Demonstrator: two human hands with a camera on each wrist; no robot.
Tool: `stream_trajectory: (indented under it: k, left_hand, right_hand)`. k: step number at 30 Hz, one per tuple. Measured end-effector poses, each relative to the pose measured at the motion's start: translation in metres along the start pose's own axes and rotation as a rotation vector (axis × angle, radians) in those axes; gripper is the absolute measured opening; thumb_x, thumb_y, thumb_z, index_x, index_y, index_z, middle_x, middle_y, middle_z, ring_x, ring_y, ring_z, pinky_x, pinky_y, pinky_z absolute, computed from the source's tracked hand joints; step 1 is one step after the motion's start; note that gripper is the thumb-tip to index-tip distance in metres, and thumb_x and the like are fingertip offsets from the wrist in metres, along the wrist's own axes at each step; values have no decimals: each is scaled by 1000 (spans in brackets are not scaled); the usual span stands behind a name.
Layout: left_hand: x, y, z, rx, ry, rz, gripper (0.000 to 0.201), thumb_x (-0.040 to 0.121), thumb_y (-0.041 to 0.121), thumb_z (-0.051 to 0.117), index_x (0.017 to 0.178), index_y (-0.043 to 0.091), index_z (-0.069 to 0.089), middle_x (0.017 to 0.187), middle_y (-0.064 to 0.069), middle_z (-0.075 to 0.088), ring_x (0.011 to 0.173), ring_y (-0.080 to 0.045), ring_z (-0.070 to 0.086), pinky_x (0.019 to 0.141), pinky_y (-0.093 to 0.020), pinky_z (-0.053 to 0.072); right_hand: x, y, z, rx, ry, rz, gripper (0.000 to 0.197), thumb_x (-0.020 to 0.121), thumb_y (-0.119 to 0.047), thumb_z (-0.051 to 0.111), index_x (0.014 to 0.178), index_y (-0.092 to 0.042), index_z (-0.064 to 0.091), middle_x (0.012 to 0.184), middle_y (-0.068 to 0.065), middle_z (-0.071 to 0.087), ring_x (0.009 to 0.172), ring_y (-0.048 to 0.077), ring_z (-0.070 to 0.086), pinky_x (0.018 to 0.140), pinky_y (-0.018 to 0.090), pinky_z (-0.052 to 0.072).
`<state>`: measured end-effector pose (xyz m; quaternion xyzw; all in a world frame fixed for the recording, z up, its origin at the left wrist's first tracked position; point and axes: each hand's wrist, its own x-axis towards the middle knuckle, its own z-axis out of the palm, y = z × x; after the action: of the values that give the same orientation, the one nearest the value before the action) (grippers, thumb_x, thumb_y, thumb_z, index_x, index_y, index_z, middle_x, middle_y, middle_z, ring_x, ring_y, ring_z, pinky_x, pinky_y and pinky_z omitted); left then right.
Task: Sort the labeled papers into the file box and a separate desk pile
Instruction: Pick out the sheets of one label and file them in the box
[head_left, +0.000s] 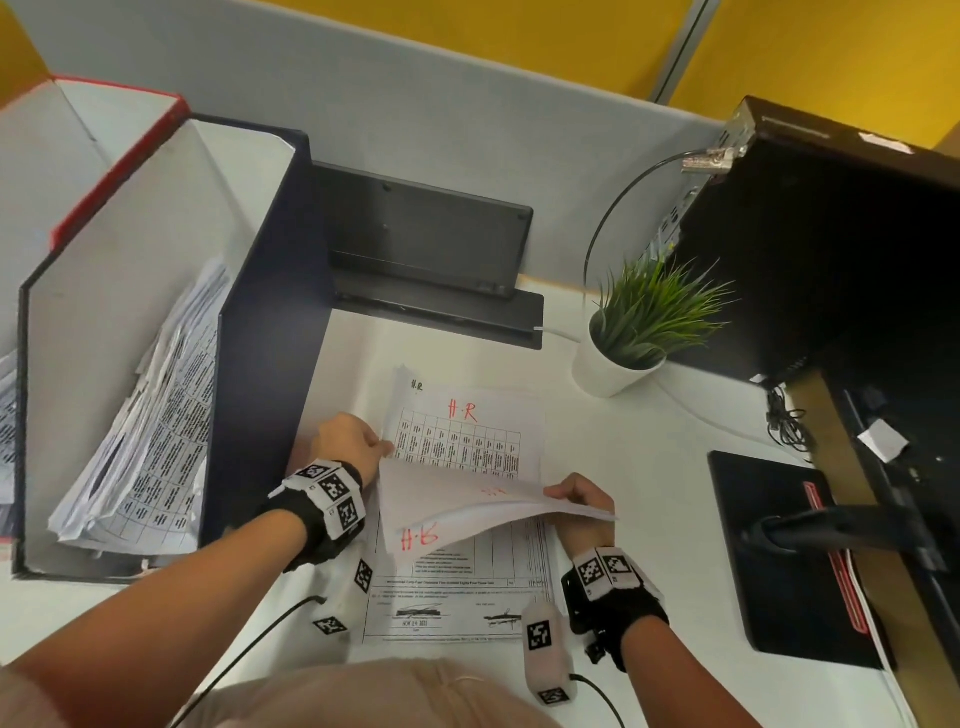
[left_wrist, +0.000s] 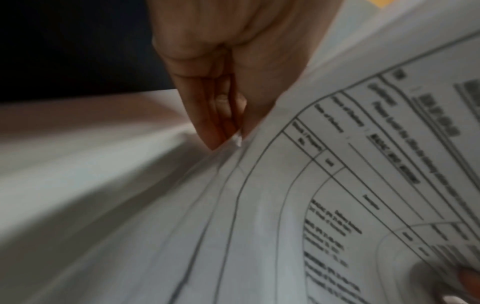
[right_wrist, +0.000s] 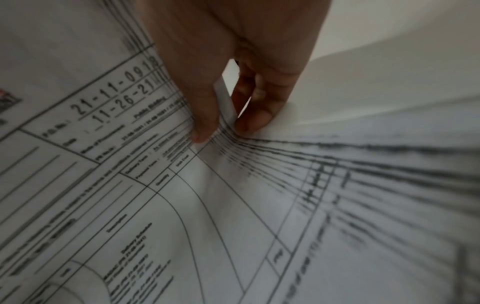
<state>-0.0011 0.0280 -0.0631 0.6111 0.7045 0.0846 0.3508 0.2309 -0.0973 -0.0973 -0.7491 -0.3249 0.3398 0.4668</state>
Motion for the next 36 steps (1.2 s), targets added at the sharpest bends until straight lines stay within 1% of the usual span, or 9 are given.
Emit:
stream_trajectory:
  k: [3,6,11,16,21,24,28,31,36]
  left_hand:
    - [0,-1,2,-40,-50,49,40,90,17,59,53,4,52,54,-5,47,55,-19,45,60,-25,40]
    - [-4,-2,3,-54,-27,184,33,95,11,49,69,-6,60,72,-13,52,69,-21,49,71,-33,46]
    - [-19,-3,0,-281,233,470,22,89,-3,54,106,-2,67,96,-12,61,77,-16,55,65,-9,39]
    - [-26,-1,-2,-591,113,225,30,85,-8,46,80,8,71,73,-6,65,46,-2,47,42,-10,37]
    - [-20,7,-1,-836,-15,57,33,84,-9,39,67,5,64,77,-10,63,69,-21,53,55,-22,44]
    - [-18,9,-1,-856,-123,24,24,86,-2,44,75,7,63,80,-8,65,78,-23,58,69,-30,47]
    - [-23,13,-6,-874,-296,2,33,97,39,35,88,22,63,81,6,69,81,-14,62,70,-29,46]
    - [-23,18,-9,-890,-367,-28,43,91,59,31,105,27,56,102,4,64,95,-15,60,77,-31,45]
    - [-26,16,-4,-536,-323,217,35,86,29,62,118,17,54,116,-1,65,100,-14,63,85,-31,52]
  right_hand:
    - [2,-3,1,1,39,-28,45,70,22,61,59,-21,55,81,10,57,72,18,51,56,6,40]
    - [5,-5,2,122,37,19,47,71,26,56,54,-17,52,70,5,58,67,16,51,58,14,44]
    - [7,-4,0,-11,76,47,52,73,17,61,44,-19,37,35,-15,45,39,-6,43,44,12,30]
    - [6,-9,-1,-94,56,72,38,65,-6,82,69,-14,45,64,0,52,56,11,46,49,7,36]
    - [0,-16,2,203,27,65,54,66,12,75,110,-9,54,92,0,64,82,10,62,69,9,49]
    - [-1,-20,3,135,35,100,32,72,-4,77,101,-6,63,101,9,68,90,20,62,81,27,49]
    - [2,-24,6,-74,103,117,25,78,-28,73,76,-9,56,89,8,60,83,22,57,67,22,47]
    - [2,-37,9,84,117,118,30,85,-25,65,110,-8,62,110,7,64,101,21,60,90,32,49]
    - [4,-47,16,126,213,59,32,89,-20,61,118,-7,59,116,8,63,105,22,59,91,32,48]
